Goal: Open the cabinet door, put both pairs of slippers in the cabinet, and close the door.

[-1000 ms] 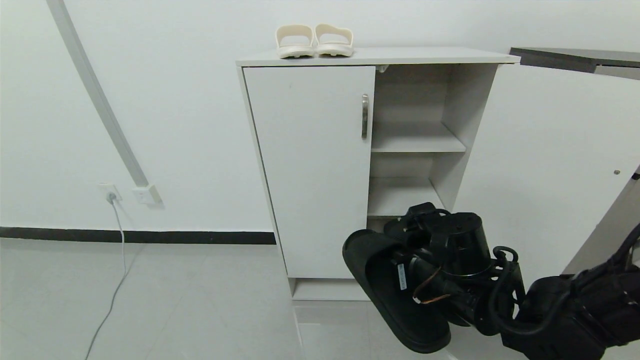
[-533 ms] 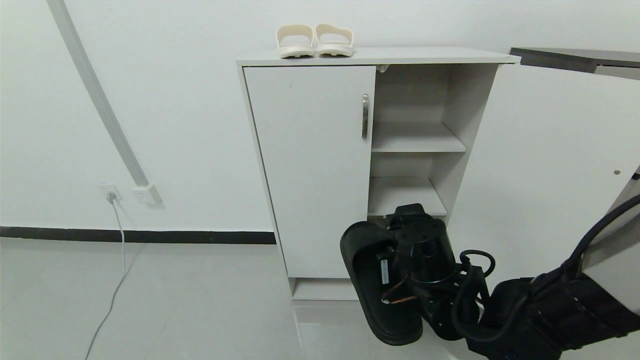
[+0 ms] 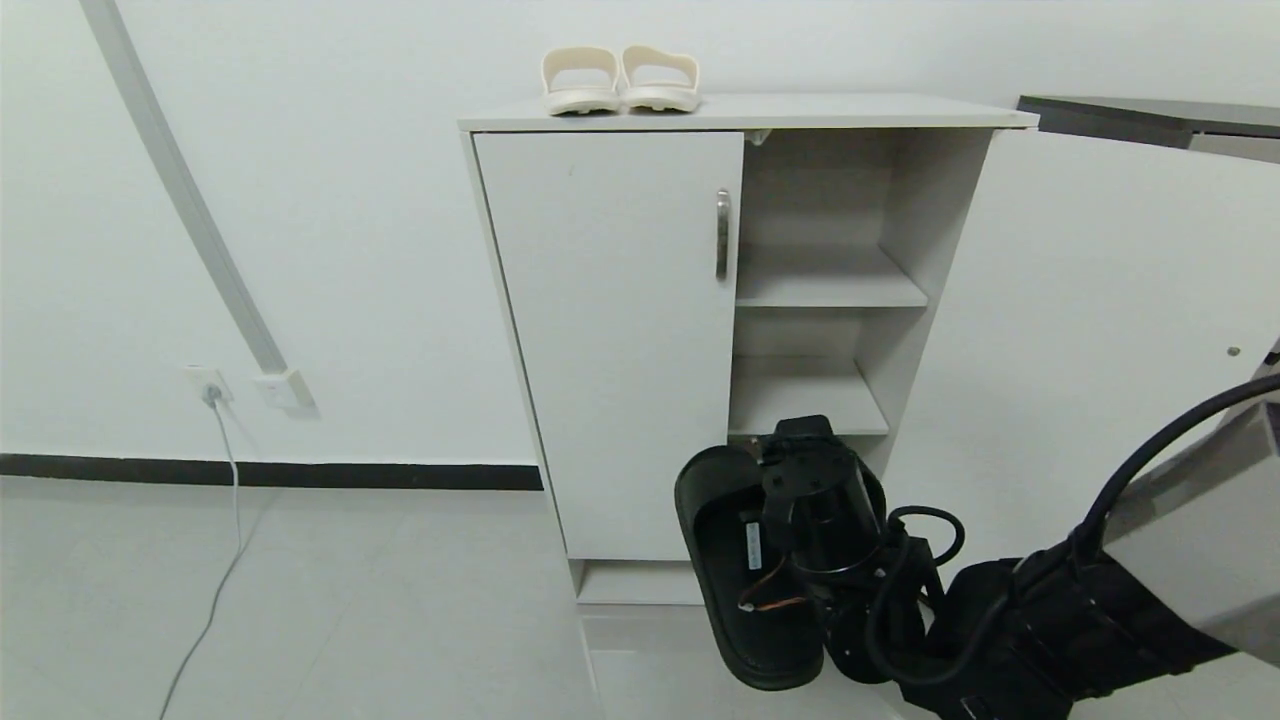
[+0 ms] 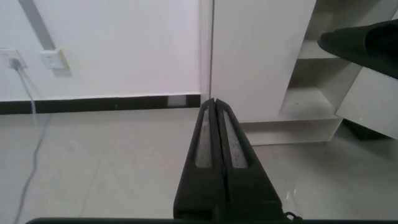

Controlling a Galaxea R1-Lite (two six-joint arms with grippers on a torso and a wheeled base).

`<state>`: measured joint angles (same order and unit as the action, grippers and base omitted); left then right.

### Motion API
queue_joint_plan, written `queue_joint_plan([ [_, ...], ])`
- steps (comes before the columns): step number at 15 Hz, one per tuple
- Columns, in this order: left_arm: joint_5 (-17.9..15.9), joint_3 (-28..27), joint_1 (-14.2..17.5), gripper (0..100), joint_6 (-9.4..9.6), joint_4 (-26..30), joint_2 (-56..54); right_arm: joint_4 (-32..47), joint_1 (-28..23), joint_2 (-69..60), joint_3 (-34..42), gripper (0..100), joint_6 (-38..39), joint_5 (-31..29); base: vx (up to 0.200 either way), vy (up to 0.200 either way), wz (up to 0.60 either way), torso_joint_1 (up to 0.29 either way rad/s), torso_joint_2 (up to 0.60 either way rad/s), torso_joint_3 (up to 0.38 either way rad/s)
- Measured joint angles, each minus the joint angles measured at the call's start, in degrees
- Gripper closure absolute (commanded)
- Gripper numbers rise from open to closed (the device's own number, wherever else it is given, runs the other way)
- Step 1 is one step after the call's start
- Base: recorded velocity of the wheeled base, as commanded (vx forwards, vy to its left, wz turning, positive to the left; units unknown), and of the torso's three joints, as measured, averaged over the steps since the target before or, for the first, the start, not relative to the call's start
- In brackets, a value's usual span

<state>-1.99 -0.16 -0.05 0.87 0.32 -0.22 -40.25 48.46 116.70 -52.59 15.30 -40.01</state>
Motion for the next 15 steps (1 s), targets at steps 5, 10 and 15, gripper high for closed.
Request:
queue_joint_plan([
  [5,0.0,0.0,0.0,100,0.02,-0.1,0.0,-0.1,-0.5,0.6,-0.1,100,0.1,-0.1,0.000,-0.160,0.00,0.003,0.00,0.002],
  [10,0.1,0.0,0.0,100,0.09,0.0,0.0,-0.3,-1.3,1.3,-0.1,100,0.6,-1.2,0.000,0.000,0.00,0.000,0.00,0.000],
  [15,0.1,0.0,0.0,100,0.17,0.0,0.1,-0.4,-2.9,2.9,-1.5,100,1.5,-1.2,0.000,0.000,0.00,0.000,0.00,0.000],
])
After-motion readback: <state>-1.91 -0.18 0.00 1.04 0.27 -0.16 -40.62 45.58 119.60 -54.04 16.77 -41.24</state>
